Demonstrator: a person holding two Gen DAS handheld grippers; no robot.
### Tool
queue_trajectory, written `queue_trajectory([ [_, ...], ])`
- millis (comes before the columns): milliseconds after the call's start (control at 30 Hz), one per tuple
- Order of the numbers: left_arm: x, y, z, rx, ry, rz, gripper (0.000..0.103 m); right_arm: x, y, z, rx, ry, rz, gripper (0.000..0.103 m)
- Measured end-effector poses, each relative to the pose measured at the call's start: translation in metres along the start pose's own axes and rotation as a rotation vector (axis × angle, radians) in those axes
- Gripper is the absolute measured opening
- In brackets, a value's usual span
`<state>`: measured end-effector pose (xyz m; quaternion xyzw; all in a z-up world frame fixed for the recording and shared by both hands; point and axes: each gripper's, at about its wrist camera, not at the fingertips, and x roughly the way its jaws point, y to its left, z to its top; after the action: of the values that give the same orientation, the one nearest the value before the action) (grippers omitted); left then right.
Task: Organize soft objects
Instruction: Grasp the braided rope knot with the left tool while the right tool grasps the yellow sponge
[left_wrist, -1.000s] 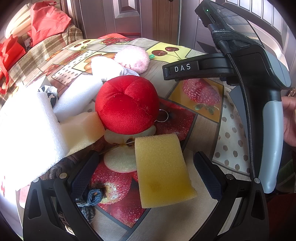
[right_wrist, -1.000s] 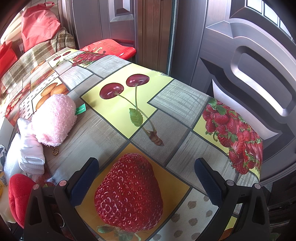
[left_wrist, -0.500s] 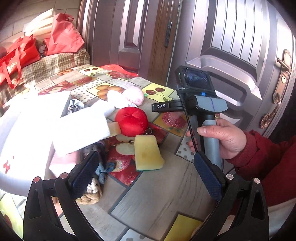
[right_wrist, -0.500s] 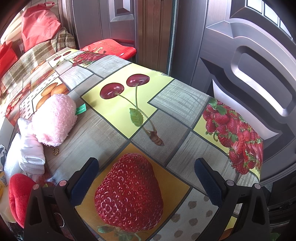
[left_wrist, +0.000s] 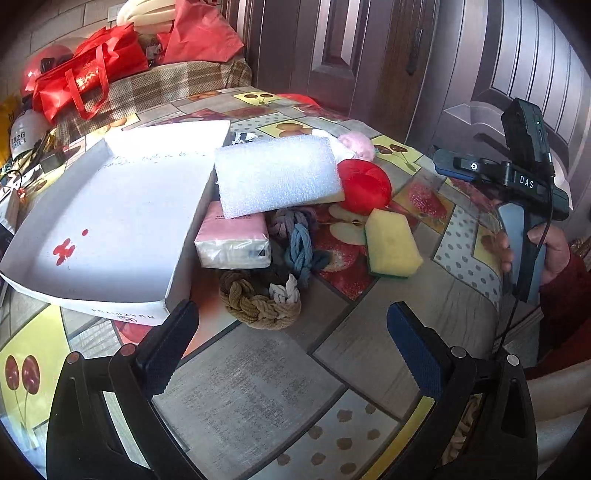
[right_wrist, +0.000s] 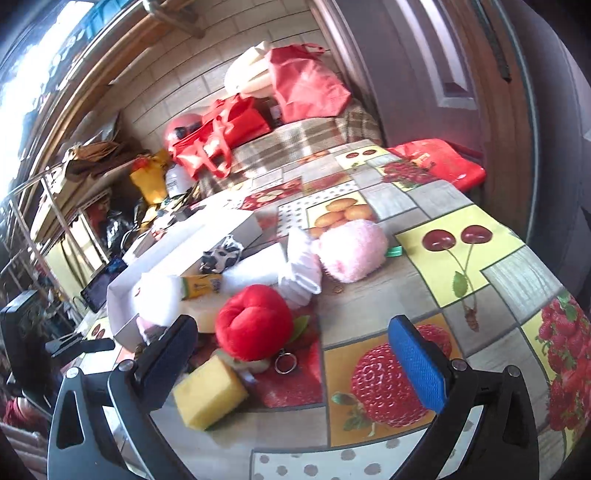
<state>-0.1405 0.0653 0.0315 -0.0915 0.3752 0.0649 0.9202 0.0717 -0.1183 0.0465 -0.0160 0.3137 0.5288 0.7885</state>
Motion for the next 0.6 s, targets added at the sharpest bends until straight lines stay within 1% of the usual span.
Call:
queue_trajectory([
  [100,0.004,-0.004,-0.001,-0.017,0.011,-0.032,0.103,0.01,0.034,-0.004,-0.19,0.093,0.068,0.103],
  [167,0.012,-0.001,0.002,-0.043,0.038,-0.018,0.102,0.023,0.051,-0.01,-0.28,0.168,0.098,0.103],
  [233,0.019,0.001,0.003,-0.065,0.061,0.004,0.1,0.038,0.062,-0.017,-0.341,0.226,0.111,0.103],
  [333,0.025,0.0,0.007,-0.066,0.06,0.002,0.1,0.053,0.075,-0.025,-0.404,0.291,0.098,0.103],
  [400,0.029,-0.002,0.01,-0.061,0.063,0.007,0.1,0.062,0.077,-0.029,-0.423,0.333,0.084,0.102],
  [467,0.036,-0.004,0.013,-0.057,0.073,0.019,0.1,0.072,0.076,-0.033,-0.434,0.37,0.068,0.085],
  [500,0.039,-0.004,0.015,-0.053,0.078,0.029,0.1,0.075,0.074,-0.035,-0.429,0.39,0.065,0.061],
  [533,0.043,-0.004,0.016,-0.049,0.088,0.039,0.1,0.072,0.071,-0.035,-0.431,0.364,0.052,0.06],
  [567,0.047,-0.004,0.016,-0.047,0.101,0.05,0.1,0.07,0.067,-0.034,-0.414,0.363,0.056,0.059],
  [600,0.05,-0.004,0.017,-0.047,0.113,0.054,0.096,0.068,0.061,-0.032,-0.386,0.355,0.055,0.059],
])
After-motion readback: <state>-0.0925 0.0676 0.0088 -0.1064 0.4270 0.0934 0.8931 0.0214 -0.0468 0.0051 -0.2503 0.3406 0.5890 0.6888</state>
